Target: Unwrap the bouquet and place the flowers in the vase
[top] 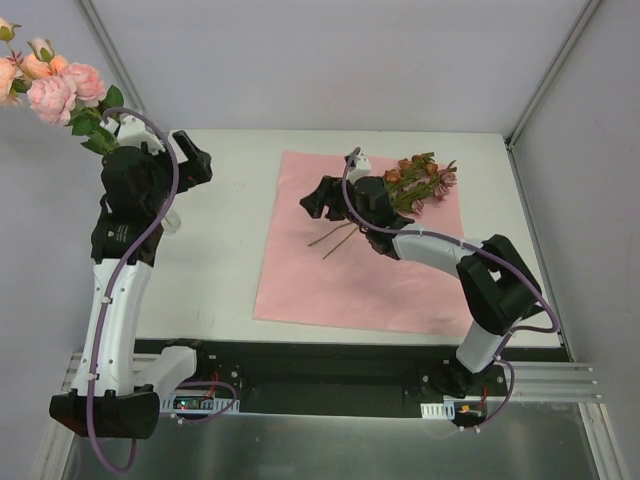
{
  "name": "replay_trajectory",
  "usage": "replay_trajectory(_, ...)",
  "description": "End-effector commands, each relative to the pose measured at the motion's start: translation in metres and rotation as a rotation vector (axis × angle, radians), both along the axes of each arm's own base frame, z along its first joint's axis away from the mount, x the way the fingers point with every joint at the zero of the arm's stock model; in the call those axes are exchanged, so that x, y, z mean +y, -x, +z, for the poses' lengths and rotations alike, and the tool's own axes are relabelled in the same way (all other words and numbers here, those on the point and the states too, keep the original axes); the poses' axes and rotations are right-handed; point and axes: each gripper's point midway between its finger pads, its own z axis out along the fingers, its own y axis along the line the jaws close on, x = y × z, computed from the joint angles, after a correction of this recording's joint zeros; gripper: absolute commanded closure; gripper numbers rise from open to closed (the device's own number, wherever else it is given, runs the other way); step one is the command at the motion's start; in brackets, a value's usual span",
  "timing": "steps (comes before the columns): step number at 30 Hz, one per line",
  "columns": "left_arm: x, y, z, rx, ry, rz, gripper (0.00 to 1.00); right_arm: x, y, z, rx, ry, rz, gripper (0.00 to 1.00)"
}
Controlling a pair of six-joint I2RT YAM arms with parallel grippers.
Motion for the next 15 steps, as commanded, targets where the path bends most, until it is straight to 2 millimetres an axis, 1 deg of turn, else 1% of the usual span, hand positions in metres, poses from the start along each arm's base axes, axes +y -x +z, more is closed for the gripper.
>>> replay_trajectory(1, -0.079, -0.008, -0.020, 0.073, 0.186, -0.416, 0.08, -0.066, -0.036, -0.003, 0.125, 0.082, -0.447, 0.23)
replay_trajectory(2, -0.089, -0.011, -0.025, 0.103, 0.227, -0.450, 0.09, -0.080, -0.036, -0.010, 0.163, 0.100, -0.519, 0.23)
replay_trajectory(3, -0.104, -0.013, -0.031, 0.131, 0.234, -0.507, 0.10, -0.094, -0.030, -0.027, 0.258, 0.108, -0.606, 0.23)
replay_trajectory(4, -0.120, -0.020, -0.047, 0.187, 0.243, -0.565, 0.10, -0.114, -0.033, -0.031, 0.278, 0.117, -0.703, 0.22)
replay_trajectory(6, -0.141, -0.024, -0.056, 0.219, 0.220, -0.631, 0.10, -0.131, -0.028, -0.043, 0.340, 0.124, -0.779, 0.23)
replay_trajectory(7, -0.165, -0.023, -0.070, 0.267, 0.217, -0.695, 0.11, -0.140, -0.028, -0.048, 0.368, 0.106, -0.848, 0.24)
replay_trajectory(8, -0.174, -0.024, -0.070, 0.269, 0.204, -0.724, 0.11, -0.147, -0.026, -0.053, 0.392, 0.115, -0.890, 0.25)
replay_trajectory(9, -0.186, -0.023, -0.075, 0.285, 0.197, -0.756, 0.11, -0.154, -0.020, -0.058, 0.432, 0.164, -0.925, 0.30)
replay_trajectory(10, -0.203, -0.022, -0.087, 0.321, 0.189, -0.797, 0.12, -0.159, -0.020, -0.067, 0.459, 0.177, -0.976, 0.33)
replay_trajectory(11, -0.212, -0.020, -0.089, 0.330, 0.186, -0.834, 0.13, -0.162, -0.018, -0.071, 0.473, 0.203, -0.990, 0.35)
replay_trajectory(12, -0.219, -0.019, -0.094, 0.347, 0.189, -0.856, 0.14, -0.161, -0.019, -0.071, 0.479, 0.220, -0.994, 0.40)
replay_trajectory(13, -0.225, -0.019, -0.104, 0.380, 0.201, -0.879, 0.15, -0.162, -0.021, -0.079, 0.483, 0.242, -0.999, 0.43)
replay_trajectory(14, -0.231, -0.013, -0.108, 0.404, 0.225, -0.914, 0.17, -0.163, -0.022, -0.082, 0.486, 0.249, -1.000, 0.46)
replay_trajectory(15, -0.234, -0.011, -0.115, 0.426, 0.237, -0.926, 0.18, -0.162, -0.024, -0.084, 0.489, 0.247, -1.000, 0.52)
